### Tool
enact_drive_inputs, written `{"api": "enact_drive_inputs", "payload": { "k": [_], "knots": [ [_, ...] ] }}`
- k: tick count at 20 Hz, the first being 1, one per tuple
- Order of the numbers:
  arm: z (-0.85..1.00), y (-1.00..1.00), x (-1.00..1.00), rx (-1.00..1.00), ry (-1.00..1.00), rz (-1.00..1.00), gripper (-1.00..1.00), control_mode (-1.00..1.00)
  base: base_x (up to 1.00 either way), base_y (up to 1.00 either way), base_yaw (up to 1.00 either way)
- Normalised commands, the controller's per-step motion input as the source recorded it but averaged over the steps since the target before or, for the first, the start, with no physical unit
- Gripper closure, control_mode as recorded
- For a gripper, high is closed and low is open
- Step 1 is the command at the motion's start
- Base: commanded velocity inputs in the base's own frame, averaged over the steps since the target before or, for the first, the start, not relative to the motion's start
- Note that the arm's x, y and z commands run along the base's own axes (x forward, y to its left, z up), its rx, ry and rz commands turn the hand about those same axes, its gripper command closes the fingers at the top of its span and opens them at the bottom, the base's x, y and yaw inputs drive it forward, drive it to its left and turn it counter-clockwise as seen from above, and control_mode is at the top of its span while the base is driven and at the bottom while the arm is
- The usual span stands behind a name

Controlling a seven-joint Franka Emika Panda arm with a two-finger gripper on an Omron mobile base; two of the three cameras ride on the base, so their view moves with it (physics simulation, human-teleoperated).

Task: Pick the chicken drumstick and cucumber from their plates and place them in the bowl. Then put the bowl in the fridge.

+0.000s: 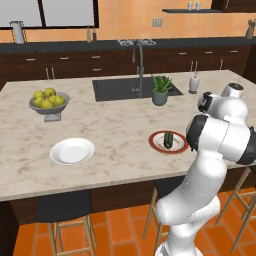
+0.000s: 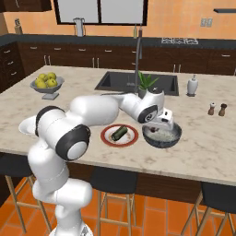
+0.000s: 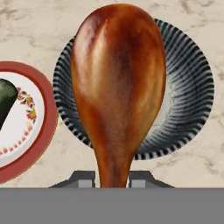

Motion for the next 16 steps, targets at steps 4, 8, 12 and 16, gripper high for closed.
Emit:
{"api": "enact_drive_inputs", "payload": {
  "k": [4, 8, 12, 16],
  "knots": [
    [-0.36, -0.09, 0.32, 0.00, -0.01, 0.00, 1.00, -1.00, 0.00, 0.00, 0.00],
    [-0.35, 0.00, 0.20, 0.00, 0.00, 0.00, 1.00, -1.00, 0.00, 0.00, 0.00],
    [-0.33, -0.05, 0.19, 0.00, 0.00, 0.00, -1.00, -1.00, 0.00, 0.00, 0.00],
    [-0.16, -0.05, 0.10, 0.00, 0.00, 0.00, -1.00, -1.00, 0.00, 0.00, 0.00]
  ]
}}
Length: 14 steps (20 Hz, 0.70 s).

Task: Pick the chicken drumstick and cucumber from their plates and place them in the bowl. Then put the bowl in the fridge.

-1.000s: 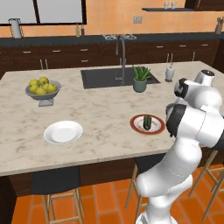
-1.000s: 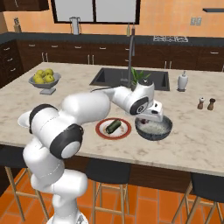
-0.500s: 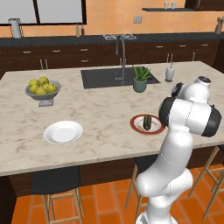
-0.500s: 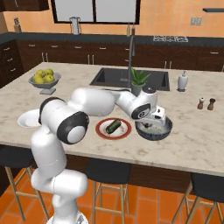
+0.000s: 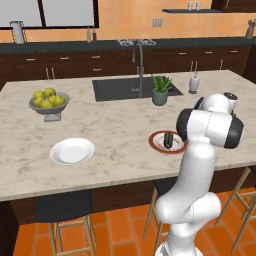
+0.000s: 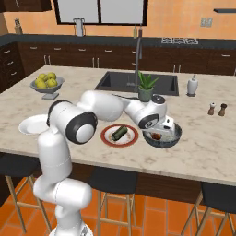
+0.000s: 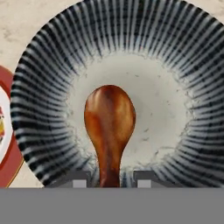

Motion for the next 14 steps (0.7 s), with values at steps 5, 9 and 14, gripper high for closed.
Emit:
{"api": "enact_drive_inputs", "payload": {
  "k": [5, 9, 14],
  "knots": [
    [0.03, 0.00, 0.02, 0.00, 0.00, 0.00, -1.00, -1.00, 0.00, 0.00, 0.00],
    [0.55, 0.28, -0.48, 0.02, -0.10, -0.01, -1.00, -1.00, 0.00, 0.00, 0.00],
    [0.54, 0.72, -0.75, 0.00, -0.01, -0.12, -1.00, -1.00, 0.00, 0.00, 0.00]
  ]
}}
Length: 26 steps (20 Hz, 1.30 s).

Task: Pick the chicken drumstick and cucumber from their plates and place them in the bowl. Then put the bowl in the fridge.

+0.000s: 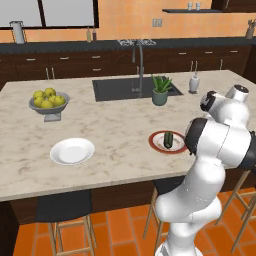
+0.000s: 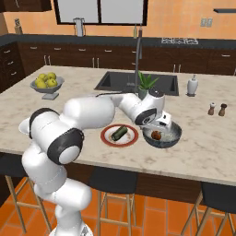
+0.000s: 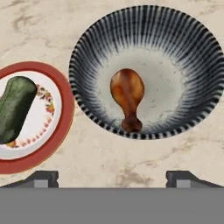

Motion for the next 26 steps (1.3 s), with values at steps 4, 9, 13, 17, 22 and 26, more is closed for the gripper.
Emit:
{"api": "enact_drive_inputs", "payload": {
  "k": [4, 9, 13, 17, 22, 26],
  "knots": [
    [0.64, 0.89, -0.71, 0.00, 0.07, -0.07, -1.00, -1.00, 0.00, 0.00, 0.00],
    [0.00, 0.98, -0.44, 0.00, 0.06, -0.05, -1.00, -1.00, 0.00, 0.00, 0.00],
    [0.06, 0.74, -0.06, 0.00, 0.02, -0.01, -1.00, -1.00, 0.00, 0.00, 0.00],
    [0.00, 0.54, 0.14, -0.01, 0.17, 0.00, -1.00, -1.00, 0.00, 0.00, 0.00],
    [0.00, 0.04, 0.68, -0.02, 0.25, 0.01, -1.00, -1.00, 0.00, 0.00, 0.00],
    [-0.05, 0.00, 0.34, 0.10, 0.02, 0.02, -1.00, -1.00, 0.00, 0.00, 0.00]
  ]
}}
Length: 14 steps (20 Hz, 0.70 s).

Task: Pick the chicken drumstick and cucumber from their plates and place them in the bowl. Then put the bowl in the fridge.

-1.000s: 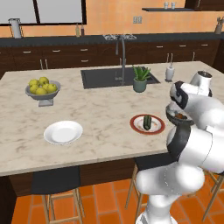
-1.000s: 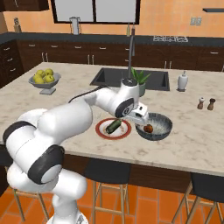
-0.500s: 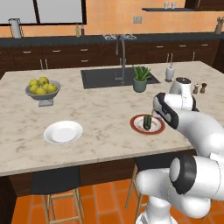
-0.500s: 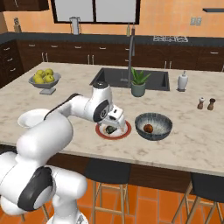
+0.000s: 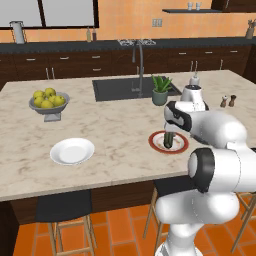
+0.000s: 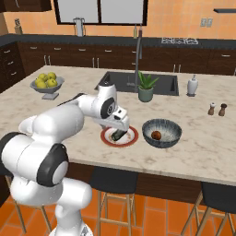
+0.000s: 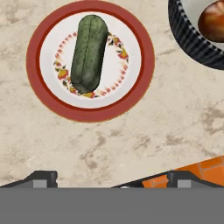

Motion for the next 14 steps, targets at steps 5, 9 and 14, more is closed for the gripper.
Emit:
{"api": "enact_drive_inputs", "payload": {
  "k": [5, 9, 14],
  "knots": [
    [-0.08, 0.00, 0.38, 0.07, 0.04, 0.01, -1.00, -1.00, 0.00, 0.00, 0.00],
    [-0.25, 0.00, 0.37, 0.01, 0.03, 0.00, -1.00, -1.00, 0.00, 0.00, 0.00],
    [-0.46, 0.00, 0.32, 0.05, 0.00, 0.00, -1.00, -1.00, 0.00, 0.00, 0.00]
  ]
}}
